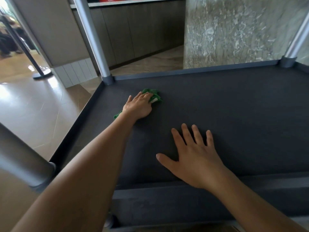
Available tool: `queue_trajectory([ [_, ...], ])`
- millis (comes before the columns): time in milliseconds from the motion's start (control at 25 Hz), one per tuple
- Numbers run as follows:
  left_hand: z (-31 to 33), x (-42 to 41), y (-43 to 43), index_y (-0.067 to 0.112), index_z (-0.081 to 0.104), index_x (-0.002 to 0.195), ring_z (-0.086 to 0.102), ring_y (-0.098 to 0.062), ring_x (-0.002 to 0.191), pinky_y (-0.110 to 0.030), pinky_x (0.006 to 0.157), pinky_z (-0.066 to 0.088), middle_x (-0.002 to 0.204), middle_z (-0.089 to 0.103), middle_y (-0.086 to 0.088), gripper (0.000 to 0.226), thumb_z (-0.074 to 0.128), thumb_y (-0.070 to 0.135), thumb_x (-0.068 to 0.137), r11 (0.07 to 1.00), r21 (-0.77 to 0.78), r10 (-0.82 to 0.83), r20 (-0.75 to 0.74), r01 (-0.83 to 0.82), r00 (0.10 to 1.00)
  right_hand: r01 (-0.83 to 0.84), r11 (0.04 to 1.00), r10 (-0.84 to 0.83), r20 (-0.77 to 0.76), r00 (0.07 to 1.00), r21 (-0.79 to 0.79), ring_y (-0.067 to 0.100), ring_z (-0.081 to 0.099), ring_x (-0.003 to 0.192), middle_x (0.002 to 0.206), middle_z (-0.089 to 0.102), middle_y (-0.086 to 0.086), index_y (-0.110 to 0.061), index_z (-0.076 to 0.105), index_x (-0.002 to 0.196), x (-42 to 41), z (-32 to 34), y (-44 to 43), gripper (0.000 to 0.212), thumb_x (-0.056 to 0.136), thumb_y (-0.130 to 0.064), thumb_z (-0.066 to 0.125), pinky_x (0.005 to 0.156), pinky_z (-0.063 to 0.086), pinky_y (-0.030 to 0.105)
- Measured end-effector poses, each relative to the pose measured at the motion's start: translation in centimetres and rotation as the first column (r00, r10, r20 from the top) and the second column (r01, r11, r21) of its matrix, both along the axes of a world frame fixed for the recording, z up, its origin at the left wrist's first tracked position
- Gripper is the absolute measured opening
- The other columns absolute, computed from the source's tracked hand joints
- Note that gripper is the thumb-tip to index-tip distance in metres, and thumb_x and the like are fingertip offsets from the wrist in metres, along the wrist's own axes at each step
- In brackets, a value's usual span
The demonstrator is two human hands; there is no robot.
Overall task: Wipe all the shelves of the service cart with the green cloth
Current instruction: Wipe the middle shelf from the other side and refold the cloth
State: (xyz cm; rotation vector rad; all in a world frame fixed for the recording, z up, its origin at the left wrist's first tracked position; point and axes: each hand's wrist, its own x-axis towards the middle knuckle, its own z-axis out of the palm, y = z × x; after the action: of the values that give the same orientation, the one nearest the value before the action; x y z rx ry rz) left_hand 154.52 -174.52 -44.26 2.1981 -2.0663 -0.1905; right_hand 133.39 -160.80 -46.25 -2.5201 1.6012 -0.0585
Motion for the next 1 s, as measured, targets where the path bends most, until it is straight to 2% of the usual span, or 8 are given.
queue_trajectory([
  [200, 0.6, -1.2, 5.8, 0.028, 0.015, 0.152, 0.002, -0.009, 0.147, -0.035, 0.117, -0.001, 0.161, 0.009, 0.007, 0.051, 0.027, 0.027, 0.103, 0.991, 0.039, -0.129, -0.012, 0.129, 0.992, 0.012, 1.0, -0.012, 0.003, 1.0, 0.007, 0.027, -0.018, 0.144, 0.159, -0.013, 0.004, -0.027, -0.007, 0.15, 0.1, 0.2, -0.1, 0.101, 0.067, -0.085, -0.002, 0.112, -0.013, 0.056],
  [320, 0.0, -2.1, 12.8, 0.035, 0.014, 0.151, -0.003, 0.0, 0.145, -0.028, 0.116, -0.004, 0.159, 0.009, 0.016, 0.05, 0.027, 0.035, 0.103, 0.976, -0.008, -0.218, -0.019, 0.218, 0.976, 0.019, 1.0, -0.019, 0.001, 1.0, 0.017, 0.027, -0.018, 0.144, 0.158, -0.014, 0.004, -0.027, -0.007, 0.15, 0.1, 0.4, -0.2, 0.103, 0.066, -0.086, 0.0, 0.112, -0.013, 0.056],
  [440, -0.3, -2.6, 20.2, 0.041, 0.007, 0.15, -0.017, 0.012, 0.137, -0.018, 0.112, -0.015, 0.153, -0.002, 0.029, 0.053, 0.016, 0.05, 0.099, 0.96, -0.044, -0.278, 0.003, 0.278, 0.961, 0.008, 1.0, -0.008, -0.005, 1.0, 0.018, 0.027, -0.019, 0.144, 0.158, -0.016, 0.005, -0.027, -0.01, 0.149, 0.1, 0.4, 0.0, 0.108, 0.061, -0.089, -0.001, 0.111, -0.014, 0.056],
  [520, -0.3, -2.7, 22.1, 0.043, 0.004, 0.15, -0.02, 0.013, 0.136, -0.018, 0.11, -0.018, 0.147, -0.008, 0.033, 0.057, 0.006, 0.055, 0.094, 0.964, -0.029, -0.264, 0.018, 0.265, 0.964, 0.002, 1.0, -0.002, -0.003, 1.0, 0.022, 0.027, -0.02, 0.143, 0.158, -0.017, 0.005, -0.027, -0.012, 0.149, 0.1, 0.3, 0.1, 0.117, 0.053, -0.094, -0.004, 0.11, -0.015, 0.056],
  [600, -0.2, -2.7, 21.1, 0.041, 0.006, 0.15, -0.019, 0.011, 0.137, -0.024, 0.113, -0.017, 0.149, -0.006, 0.032, 0.053, 0.014, 0.048, 0.098, 0.972, -0.02, -0.235, 0.004, 0.235, 0.972, 0.002, 1.0, -0.002, 0.006, 1.0, 0.029, 0.027, -0.022, 0.143, 0.158, -0.017, 0.005, -0.028, -0.012, 0.149, 0.2, 0.4, 0.2, 0.125, 0.046, -0.098, -0.007, 0.11, -0.016, 0.055],
  [720, -0.5, -2.2, 16.8, 0.037, 0.011, 0.151, -0.009, 0.003, 0.142, -0.034, 0.115, -0.011, 0.156, 0.004, 0.025, 0.05, 0.025, 0.038, 0.102, 0.986, -0.032, -0.165, 0.006, 0.165, 0.986, 0.006, 0.999, -0.006, 0.004, 1.0, 0.034, 0.027, -0.024, 0.142, 0.157, -0.019, 0.006, -0.027, -0.013, 0.149, 0.2, 0.5, 0.2, 0.126, 0.047, -0.098, -0.005, 0.11, -0.018, 0.055],
  [840, -0.5, -0.3, 10.4, 0.031, 0.014, 0.152, -0.001, -0.007, 0.147, -0.043, 0.117, -0.005, 0.16, 0.009, 0.014, 0.05, 0.026, 0.034, 0.103, 0.998, 0.005, -0.061, 0.019, 0.061, 0.998, -0.003, 1.0, 0.003, -0.001, 1.0, 0.027, 0.027, -0.026, 0.141, 0.157, -0.021, 0.006, -0.026, -0.015, 0.149, 0.2, 0.4, 0.2, 0.123, 0.049, -0.098, -0.006, 0.11, -0.019, 0.056],
  [1000, 0.3, 2.2, 3.0, 0.026, 0.015, 0.152, -0.002, -0.013, 0.148, -0.05, 0.117, -0.006, 0.161, 0.008, 0.008, 0.05, 0.026, 0.029, 0.103, 0.994, 0.057, 0.091, 0.001, -0.091, 0.996, -0.005, 1.0, 0.005, 0.006, 1.0, 0.022, 0.025, -0.028, 0.141, 0.156, -0.022, 0.005, -0.026, -0.014, 0.149, 0.1, 0.2, 0.3, 0.119, 0.053, -0.096, -0.004, 0.11, -0.021, 0.056],
])
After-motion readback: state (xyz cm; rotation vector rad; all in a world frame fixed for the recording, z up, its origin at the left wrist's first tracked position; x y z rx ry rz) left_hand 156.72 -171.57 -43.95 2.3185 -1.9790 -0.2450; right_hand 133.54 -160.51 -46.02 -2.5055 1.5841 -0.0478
